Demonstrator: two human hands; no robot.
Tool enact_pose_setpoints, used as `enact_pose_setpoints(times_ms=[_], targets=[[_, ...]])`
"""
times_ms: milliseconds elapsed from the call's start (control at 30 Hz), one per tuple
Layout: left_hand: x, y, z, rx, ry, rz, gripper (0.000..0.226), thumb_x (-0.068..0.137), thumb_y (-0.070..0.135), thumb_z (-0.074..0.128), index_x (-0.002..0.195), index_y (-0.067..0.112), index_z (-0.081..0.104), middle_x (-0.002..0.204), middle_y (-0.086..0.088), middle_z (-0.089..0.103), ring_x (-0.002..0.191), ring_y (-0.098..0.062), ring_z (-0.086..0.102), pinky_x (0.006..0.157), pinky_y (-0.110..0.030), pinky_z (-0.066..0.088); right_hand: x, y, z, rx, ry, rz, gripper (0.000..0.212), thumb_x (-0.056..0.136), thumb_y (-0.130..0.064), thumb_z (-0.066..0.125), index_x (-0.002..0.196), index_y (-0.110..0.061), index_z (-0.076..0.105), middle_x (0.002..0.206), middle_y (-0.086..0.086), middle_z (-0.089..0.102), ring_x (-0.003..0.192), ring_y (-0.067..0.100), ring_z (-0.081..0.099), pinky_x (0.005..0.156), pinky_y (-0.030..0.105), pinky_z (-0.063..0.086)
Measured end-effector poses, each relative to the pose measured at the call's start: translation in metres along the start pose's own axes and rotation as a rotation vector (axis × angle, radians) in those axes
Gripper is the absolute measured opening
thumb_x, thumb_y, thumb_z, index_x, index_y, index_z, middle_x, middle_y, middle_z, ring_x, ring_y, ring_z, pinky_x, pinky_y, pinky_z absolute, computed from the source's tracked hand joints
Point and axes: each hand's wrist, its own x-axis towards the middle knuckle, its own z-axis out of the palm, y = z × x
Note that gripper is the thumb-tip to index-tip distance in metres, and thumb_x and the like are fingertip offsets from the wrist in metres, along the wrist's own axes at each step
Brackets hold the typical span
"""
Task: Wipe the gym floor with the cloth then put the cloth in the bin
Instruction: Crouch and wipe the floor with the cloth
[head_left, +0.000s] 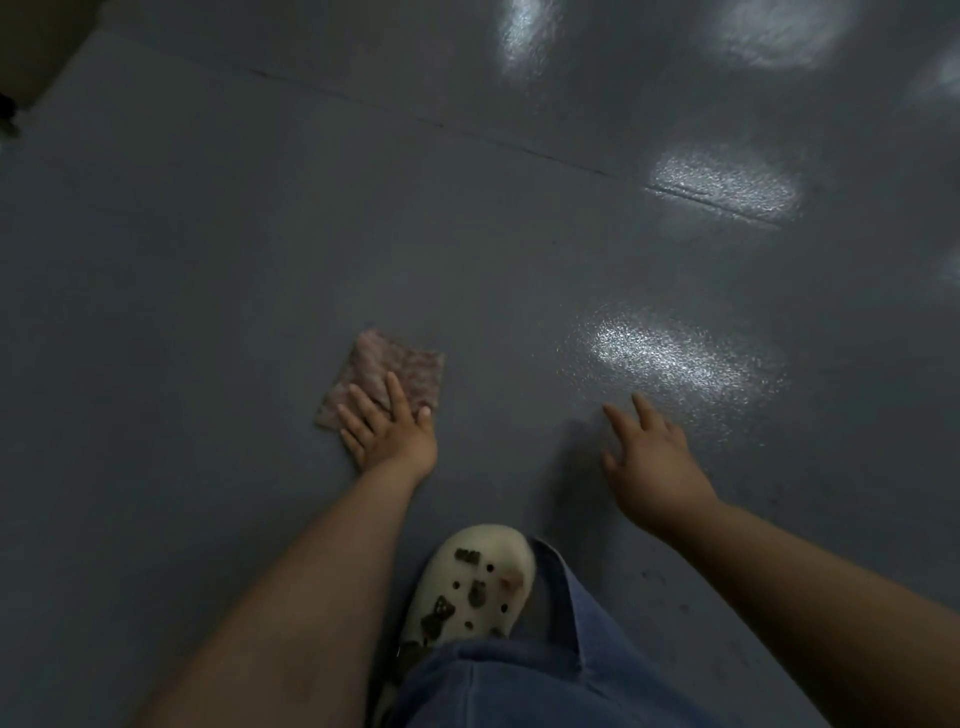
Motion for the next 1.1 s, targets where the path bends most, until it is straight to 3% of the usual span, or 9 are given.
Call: enact_pose_setpoints(times_ms=[100, 400, 633, 767, 933, 1100], targets=[[-0.011, 0.009, 0.014, 0.017, 0.004, 0.024, 0.065, 0.1, 0.046, 0.023, 0.149, 0.03, -0.017, 0.154, -0.014, -0.027, 0.141, -0.039, -0.023, 0.114, -0.048, -0.01, -0.001, 0.002, -0.003, 0.001, 0.009, -0.025, 0.056, 0.101, -0.028, 0.038, 0.151, -0.021, 0.015, 0.16, 0.005, -0.004, 0.144, 0.031, 0.007, 0.113, 0.038, 0.021], [-0.056, 0.047, 0.036, 0.264, -0.145, 0.387, 0.066, 0.101, 0.044, 0.026, 0.146, 0.035, -0.02, 0.15, -0.014, -0.035, 0.137, -0.042, -0.028, 0.112, -0.051, -0.013, -0.028, 0.03, 0.008, 0.028, 0.03, 0.073, 0.054, 0.1, -0.029, 0.038, 0.15, -0.019, 0.019, 0.16, 0.007, 0.0, 0.144, 0.033, 0.009, 0.113, 0.038, 0.021], [-0.051, 0.037, 0.037, 0.301, -0.073, 0.436, 0.068, 0.1, 0.05, 0.023, 0.146, 0.03, -0.023, 0.151, -0.011, -0.033, 0.14, -0.036, -0.026, 0.114, -0.047, -0.01, -0.036, 0.028, 0.013, 0.026, 0.068, 0.067, 0.054, 0.101, -0.027, 0.038, 0.15, -0.021, 0.018, 0.16, 0.006, -0.001, 0.144, 0.033, 0.006, 0.113, 0.04, 0.02], [-0.038, 0.005, 0.031, 0.218, 0.028, 0.323, 0.068, 0.1, 0.051, 0.022, 0.149, 0.027, -0.018, 0.154, -0.012, -0.026, 0.143, -0.034, -0.02, 0.116, -0.046, -0.004, -0.039, 0.02, 0.021, 0.048, 0.081, 0.052, 0.053, 0.101, -0.027, 0.038, 0.15, -0.02, 0.02, 0.16, 0.006, 0.003, 0.143, 0.033, 0.009, 0.113, 0.041, 0.022], [-0.012, -0.062, 0.02, -0.025, 0.091, -0.088, 0.069, 0.098, 0.052, 0.027, 0.151, 0.027, -0.01, 0.156, -0.016, -0.02, 0.142, -0.04, -0.015, 0.115, -0.046, -0.008, -0.038, 0.013, 0.034, 0.047, 0.098, 0.049, 0.048, 0.099, -0.024, 0.04, 0.145, -0.014, 0.03, 0.156, 0.008, 0.019, 0.138, 0.033, 0.022, 0.11, 0.038, 0.023], [-0.014, -0.039, 0.02, -0.13, 0.068, -0.156, 0.067, 0.098, 0.049, 0.034, 0.151, 0.035, -0.005, 0.155, -0.018, -0.019, 0.141, -0.044, -0.015, 0.114, -0.052, -0.005, -0.042, 0.004, 0.039, 0.037, 0.11, 0.048, 0.044, 0.097, -0.022, 0.043, 0.14, -0.012, 0.039, 0.144, 0.011, 0.037, 0.131, 0.031, 0.033, 0.105, 0.037, 0.031]])
